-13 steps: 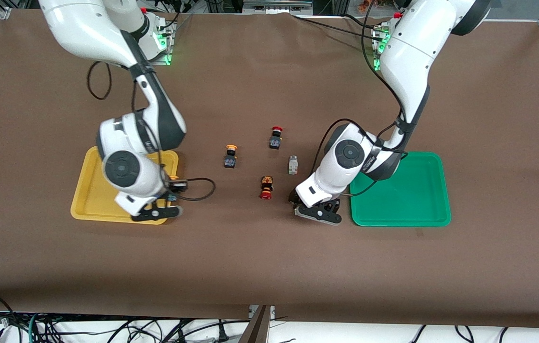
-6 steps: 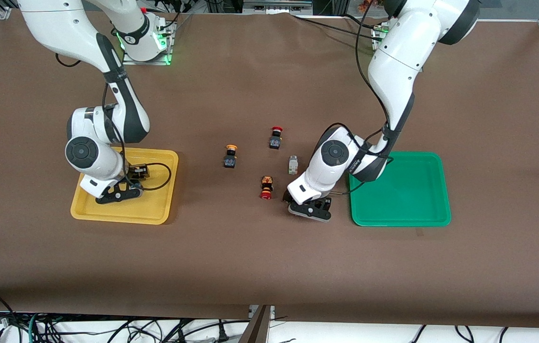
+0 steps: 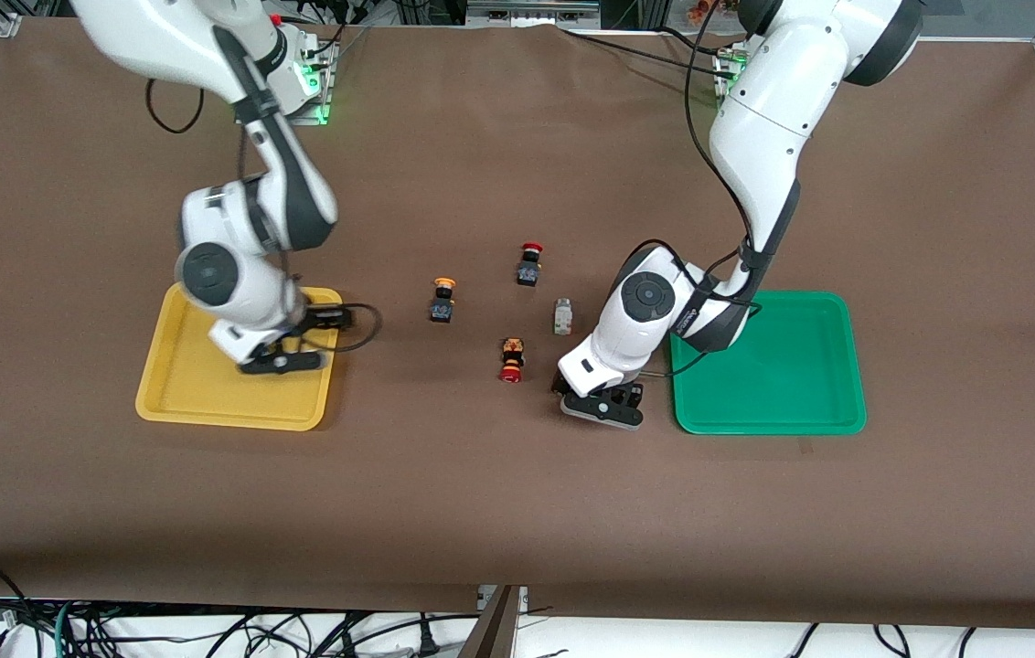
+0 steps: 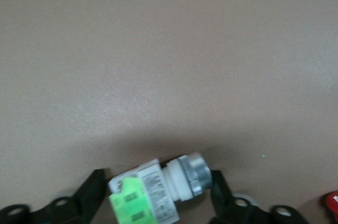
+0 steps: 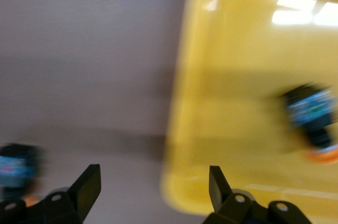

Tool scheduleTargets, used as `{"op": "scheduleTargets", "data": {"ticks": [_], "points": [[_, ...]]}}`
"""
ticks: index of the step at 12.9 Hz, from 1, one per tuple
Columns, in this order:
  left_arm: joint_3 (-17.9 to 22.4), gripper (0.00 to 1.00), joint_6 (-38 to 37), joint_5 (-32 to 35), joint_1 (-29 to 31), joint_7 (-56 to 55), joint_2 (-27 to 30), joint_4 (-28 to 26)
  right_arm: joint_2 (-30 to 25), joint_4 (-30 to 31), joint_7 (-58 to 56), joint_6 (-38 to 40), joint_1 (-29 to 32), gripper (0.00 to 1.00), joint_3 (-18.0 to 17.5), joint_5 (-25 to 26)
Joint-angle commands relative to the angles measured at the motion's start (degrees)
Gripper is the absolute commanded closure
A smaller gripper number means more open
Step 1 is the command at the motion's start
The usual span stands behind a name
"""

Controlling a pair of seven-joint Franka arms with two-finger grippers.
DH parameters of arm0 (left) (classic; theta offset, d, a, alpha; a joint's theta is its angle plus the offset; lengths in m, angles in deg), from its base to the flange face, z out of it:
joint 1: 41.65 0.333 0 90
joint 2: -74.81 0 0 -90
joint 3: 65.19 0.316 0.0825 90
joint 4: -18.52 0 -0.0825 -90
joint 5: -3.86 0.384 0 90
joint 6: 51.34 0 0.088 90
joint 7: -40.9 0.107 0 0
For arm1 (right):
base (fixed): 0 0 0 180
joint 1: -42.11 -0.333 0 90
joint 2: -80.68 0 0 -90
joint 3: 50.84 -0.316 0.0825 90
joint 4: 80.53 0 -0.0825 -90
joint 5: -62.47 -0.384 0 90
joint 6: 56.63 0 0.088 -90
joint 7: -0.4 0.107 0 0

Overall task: Place green and yellow buttons in trays
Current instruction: 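Move the white button to the green tray while the right gripper reaches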

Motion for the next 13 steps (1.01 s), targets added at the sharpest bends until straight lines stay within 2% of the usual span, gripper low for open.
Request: {"op": "scheduleTargets", "data": {"ticks": [1,3,4,6,8,9,10,11,12,13], "points": [[0.6,0.30,0.1,2.1,0.0,-1.3,1.0,0.3,2.3,-1.4,14.3,-2.0,-5.0,0.09,-3.4,-0.7],[0.7,0.29,-0.7,2.1,0.5,-1.2,2.7,0.1,5.1,-1.3,20.7,-7.7,-8.9,0.09,-3.9,-0.7],[0.7,0.29,-4.0,2.2,1.5,-1.1,4.5,0.1,6.4,-1.3,22.7,-10.2,-10.3,0.09,-3.9,-0.7],[0.5,0.26,-15.1,2.2,4.2,-0.2,10.2,0.1,8.4,-0.7,25.0,-13.4,-12.3,0.09,-3.9,-0.6],[0.4,0.25,-24.3,2.1,7.2,4.8,13.2,0.1,8.6,-0.3,24.9,-13.7,-12.4,0.11,-3.9,-0.6],[0.4,0.25,-28.1,2.1,9.1,8.6,13.7,0.0,8.8,-0.1,24.7,-13.9,-12.4,0.16,-3.9,-0.6],[0.4,0.23,-31.0,2.1,11.2,12.8,13.7,-0.3,8.9,0.2,24.4,-14.1,-12.4,0.27,-3.9,-0.5],[0.3,0.21,-31.9,2.1,14.1,17.4,13.8,-1.7,8.8,0.6,24.1,-14.1,-12.3,0.43,-3.8,-0.4],[0.3,0.18,-31.8,2.1,16.3,21.4,13.7,-3.4,8.3,0.7,23.5,-13.6,-12.2,0.70,-3.7,-0.4],[0.3,0.14,-31.3,2.1,17.7,22.4,13.7,-5.6,7.7,0.8,22.4,-12.9,-12.1,0.90,-3.4,-0.4]]}}
